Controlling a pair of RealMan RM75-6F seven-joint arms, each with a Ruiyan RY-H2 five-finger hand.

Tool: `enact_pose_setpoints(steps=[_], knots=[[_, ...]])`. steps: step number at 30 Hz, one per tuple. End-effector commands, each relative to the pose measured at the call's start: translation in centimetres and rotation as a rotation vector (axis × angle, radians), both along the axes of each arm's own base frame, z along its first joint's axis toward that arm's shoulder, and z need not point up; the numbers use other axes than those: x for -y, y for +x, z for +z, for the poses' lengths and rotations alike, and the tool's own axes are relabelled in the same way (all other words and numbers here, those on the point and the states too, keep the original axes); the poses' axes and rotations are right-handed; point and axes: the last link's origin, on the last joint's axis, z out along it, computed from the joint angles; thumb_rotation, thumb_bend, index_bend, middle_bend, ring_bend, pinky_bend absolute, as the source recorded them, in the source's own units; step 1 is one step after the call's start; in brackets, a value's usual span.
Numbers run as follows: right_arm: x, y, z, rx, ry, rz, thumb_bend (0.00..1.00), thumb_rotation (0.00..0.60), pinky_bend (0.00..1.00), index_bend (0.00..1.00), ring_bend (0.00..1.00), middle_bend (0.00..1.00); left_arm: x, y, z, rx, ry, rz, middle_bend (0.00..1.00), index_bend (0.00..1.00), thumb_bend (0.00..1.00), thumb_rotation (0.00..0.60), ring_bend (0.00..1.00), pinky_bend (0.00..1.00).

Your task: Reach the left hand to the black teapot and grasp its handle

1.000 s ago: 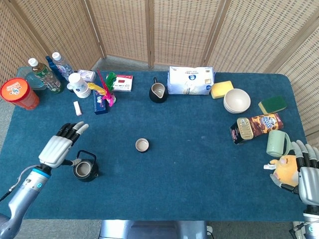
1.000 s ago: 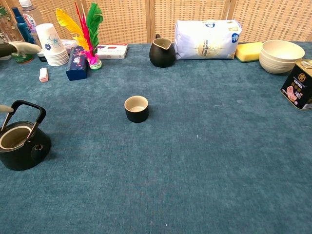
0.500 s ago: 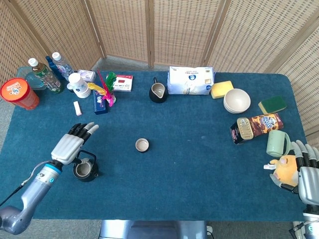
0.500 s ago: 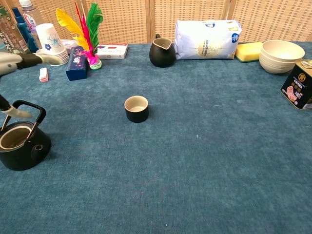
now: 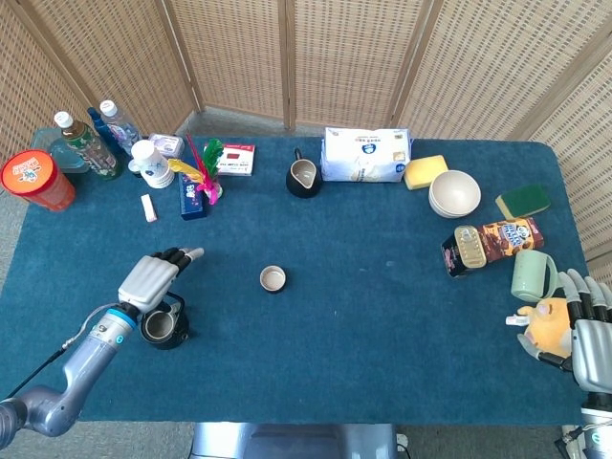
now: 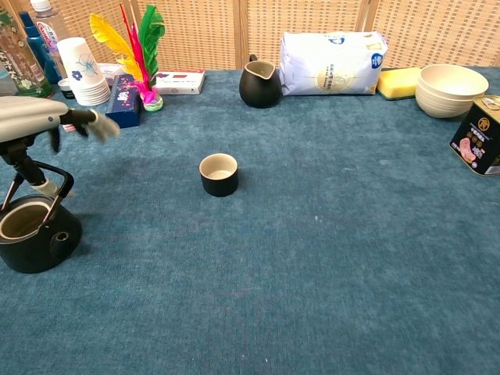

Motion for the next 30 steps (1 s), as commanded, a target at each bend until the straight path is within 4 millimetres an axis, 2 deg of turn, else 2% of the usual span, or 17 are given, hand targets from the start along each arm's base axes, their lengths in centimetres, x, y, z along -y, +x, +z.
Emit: enact_pose_setpoints(steps=[1, 3, 6, 8, 16, 20, 26, 30], knots=[[0.0, 0.0, 0.0, 0.0, 0.001, 0.0, 0.0, 0.417, 0.0, 0.0, 0.0, 0.0, 0.2, 0.4, 0.1, 0.019, -0.003, -0.001, 0.61, 0.53, 0.15, 0.6, 0.58, 0.77], [0.0, 0.0, -0.1, -0.002, 0.003, 0.0, 0.0, 0.417, 0.0, 0.0, 0.0, 0.0, 0.3, 0.3, 0.2, 0.011, 0.006, -0.009, 0.73, 0.62, 0.22, 0.6, 0.68, 0.86], [0.0, 0.0, -0.1, -0.001, 0.006, 0.0, 0.0, 0.418, 0.0, 0.0, 0.0, 0.0, 0.5, 0.4, 0.6, 0.028, 0.042, -0.023, 0.89, 0.71, 0.32, 0.6, 0.81, 0.96], [0.0, 0.0, -0.1, -0.002, 0.007, 0.0, 0.0, 0.418, 0.0, 0.0, 0.0, 0.0, 0.7, 0.4, 1.0, 0.044, 0.065, -0.037, 0.94, 0.75, 0.36, 0.6, 0.85, 0.99], [0.0, 0.1, -0.4, -0.006, 0.018, -0.004, 0.0, 0.416, 0.0, 0.0, 0.0, 0.0, 0.5, 1.4, 3.0, 0.123, 0.142, -0.122, 0.95, 0.76, 0.37, 0.6, 0.86, 1.0], [-0.1, 0.1, -0.5, -0.004, 0.02, -0.005, 0.0, 0.418, 0.0, 0.0, 0.0, 0.0, -0.5, 2.3, 4.0, 0.111, 0.207, -0.206, 0.95, 0.76, 0.37, 0.6, 0.86, 1.0], [0.0, 0.0, -0.4, 0.0, 0.022, -0.006, 0.0, 0.418, 0.0, 0.0, 0.0, 0.0, -2.2, 4.0, 4.4, 0.103, 0.265, -0.275, 0.95, 0.75, 0.36, 0.6, 0.85, 1.0], [0.0, 0.0, -0.5, 0.0, 0.026, -0.006, 0.0, 0.418, 0.0, 0.0, 0.0, 0.0, -3.7, 4.8, 3.7, 0.068, 0.281, -0.294, 0.95, 0.75, 0.35, 0.6, 0.85, 1.0]])
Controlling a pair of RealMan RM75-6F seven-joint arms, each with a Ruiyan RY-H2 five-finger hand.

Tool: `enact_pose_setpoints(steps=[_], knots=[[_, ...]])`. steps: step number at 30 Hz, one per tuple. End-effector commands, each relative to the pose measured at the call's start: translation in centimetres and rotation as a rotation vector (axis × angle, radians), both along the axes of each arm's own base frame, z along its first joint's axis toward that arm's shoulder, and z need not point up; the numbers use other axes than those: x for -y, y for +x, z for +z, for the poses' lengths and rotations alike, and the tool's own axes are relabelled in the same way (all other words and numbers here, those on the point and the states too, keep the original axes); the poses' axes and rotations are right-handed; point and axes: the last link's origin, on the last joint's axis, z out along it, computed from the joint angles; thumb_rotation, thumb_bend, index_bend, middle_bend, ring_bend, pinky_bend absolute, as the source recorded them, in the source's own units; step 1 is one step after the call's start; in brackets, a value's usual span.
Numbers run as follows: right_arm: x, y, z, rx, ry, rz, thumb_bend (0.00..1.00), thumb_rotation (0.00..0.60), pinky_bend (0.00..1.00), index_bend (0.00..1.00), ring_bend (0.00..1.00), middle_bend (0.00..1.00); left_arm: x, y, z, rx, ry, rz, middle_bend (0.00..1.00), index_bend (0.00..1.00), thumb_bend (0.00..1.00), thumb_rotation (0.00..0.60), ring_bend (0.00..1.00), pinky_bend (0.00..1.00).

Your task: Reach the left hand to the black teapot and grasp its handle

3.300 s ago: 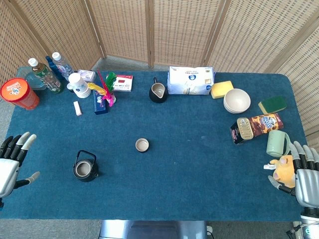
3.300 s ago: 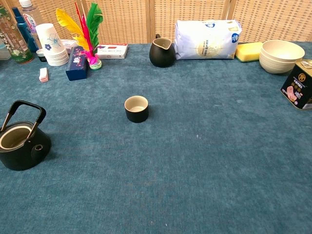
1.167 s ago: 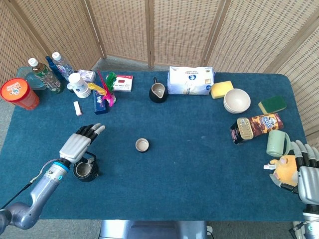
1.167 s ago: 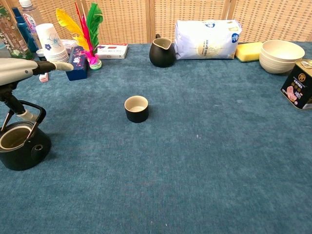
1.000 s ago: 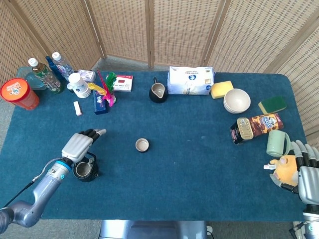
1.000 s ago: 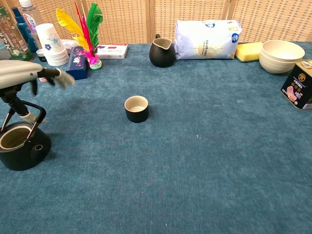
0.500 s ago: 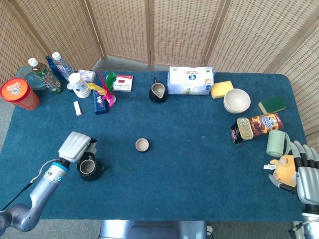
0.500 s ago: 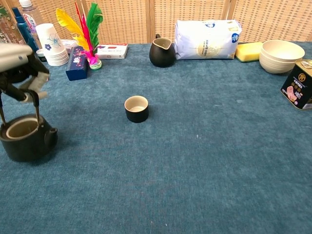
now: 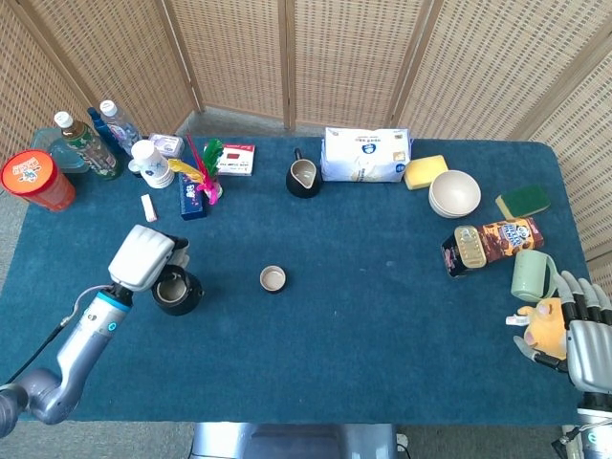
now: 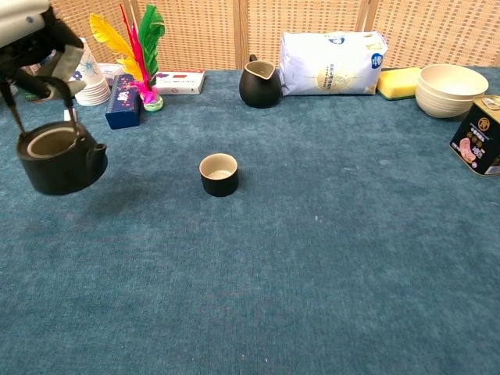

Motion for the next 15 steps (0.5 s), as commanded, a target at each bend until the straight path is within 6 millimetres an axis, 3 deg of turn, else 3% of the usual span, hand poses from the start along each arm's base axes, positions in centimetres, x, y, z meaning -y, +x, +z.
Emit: enact_pose_setpoints(steps=[1, 15], knots=[[0.0, 0.0, 0.0, -0.002, -0.001, 0.001, 0.0, 0.417, 0.0, 0.0, 0.0, 0.0, -1.4, 1.0, -0.7, -0.024, 0.013, -0.012, 0.95, 0.75, 0.35, 0.6, 0.85, 1.0], [0.1, -0.2, -0.1, 0.002, 0.006, -0.011, 0.0, 0.417, 0.0, 0.0, 0.0, 0.0, -3.8, 3.9, -3.1, -0.075, 0.058, -0.052, 0.92, 0.74, 0.32, 0.6, 0.81, 1.0]])
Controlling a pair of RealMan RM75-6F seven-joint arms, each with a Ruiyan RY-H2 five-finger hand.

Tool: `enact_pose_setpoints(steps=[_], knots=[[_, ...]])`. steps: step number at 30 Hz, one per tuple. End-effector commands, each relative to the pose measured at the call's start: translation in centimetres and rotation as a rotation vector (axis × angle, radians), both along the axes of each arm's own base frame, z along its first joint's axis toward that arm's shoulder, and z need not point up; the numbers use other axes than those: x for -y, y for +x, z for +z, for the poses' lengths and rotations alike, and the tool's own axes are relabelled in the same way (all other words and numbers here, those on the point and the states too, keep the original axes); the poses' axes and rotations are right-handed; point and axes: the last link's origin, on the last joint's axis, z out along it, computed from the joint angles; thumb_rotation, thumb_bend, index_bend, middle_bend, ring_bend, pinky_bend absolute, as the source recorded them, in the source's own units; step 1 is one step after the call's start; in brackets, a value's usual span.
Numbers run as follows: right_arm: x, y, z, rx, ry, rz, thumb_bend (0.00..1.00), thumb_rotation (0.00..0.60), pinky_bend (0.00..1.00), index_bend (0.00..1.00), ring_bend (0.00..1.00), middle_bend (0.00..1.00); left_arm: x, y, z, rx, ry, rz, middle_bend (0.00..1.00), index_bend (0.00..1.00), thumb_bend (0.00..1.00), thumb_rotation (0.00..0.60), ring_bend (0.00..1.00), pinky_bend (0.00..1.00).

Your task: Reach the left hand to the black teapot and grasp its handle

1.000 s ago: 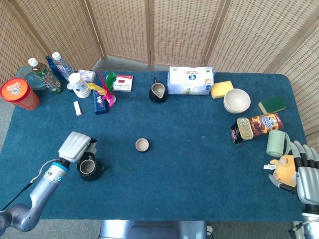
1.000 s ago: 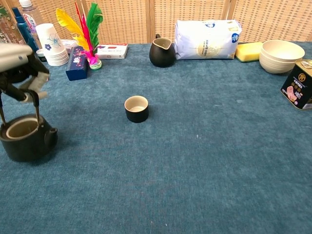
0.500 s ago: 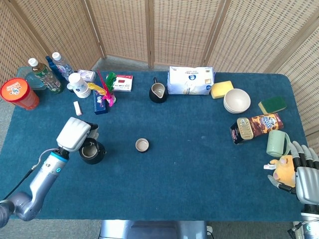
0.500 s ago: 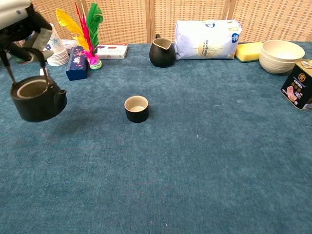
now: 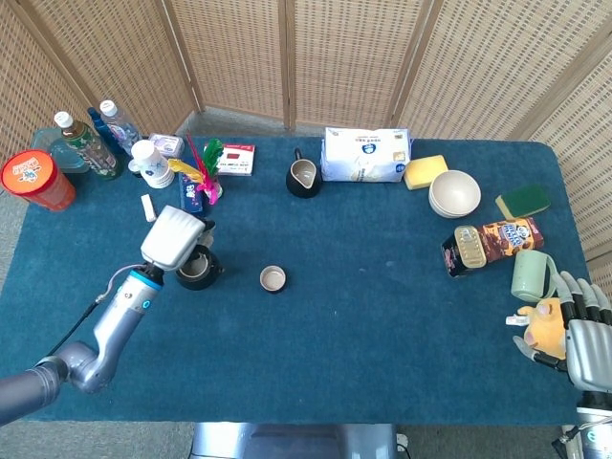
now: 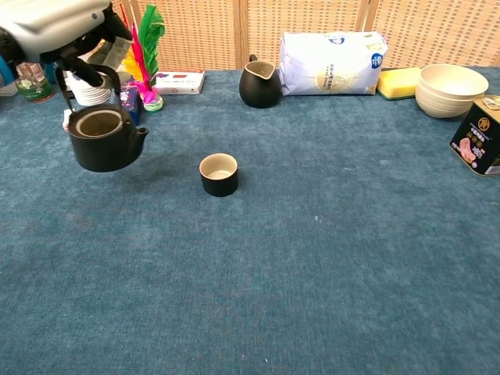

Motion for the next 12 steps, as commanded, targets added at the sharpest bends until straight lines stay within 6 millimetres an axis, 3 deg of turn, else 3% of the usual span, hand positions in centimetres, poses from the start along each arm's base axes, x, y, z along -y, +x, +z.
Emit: enact_pose_setpoints(steps=[1, 12], knots=[[0.0, 0.0, 0.0, 0.0, 0.001, 0.0, 0.0, 0.417, 0.0, 0.0, 0.0, 0.0, -0.3, 0.6, -0.3, -0.001, 0.005, 0.001, 0.92, 0.74, 0.32, 0.6, 0.81, 1.0], [0.0, 0.0, 0.0, 0.0, 0.001, 0.001, 0.0, 0.417, 0.0, 0.0, 0.0, 0.0, -0.1, 2.1, -0.1, -0.003, 0.016, -0.021, 0.92, 0.74, 0.31, 0.6, 0.81, 1.0]])
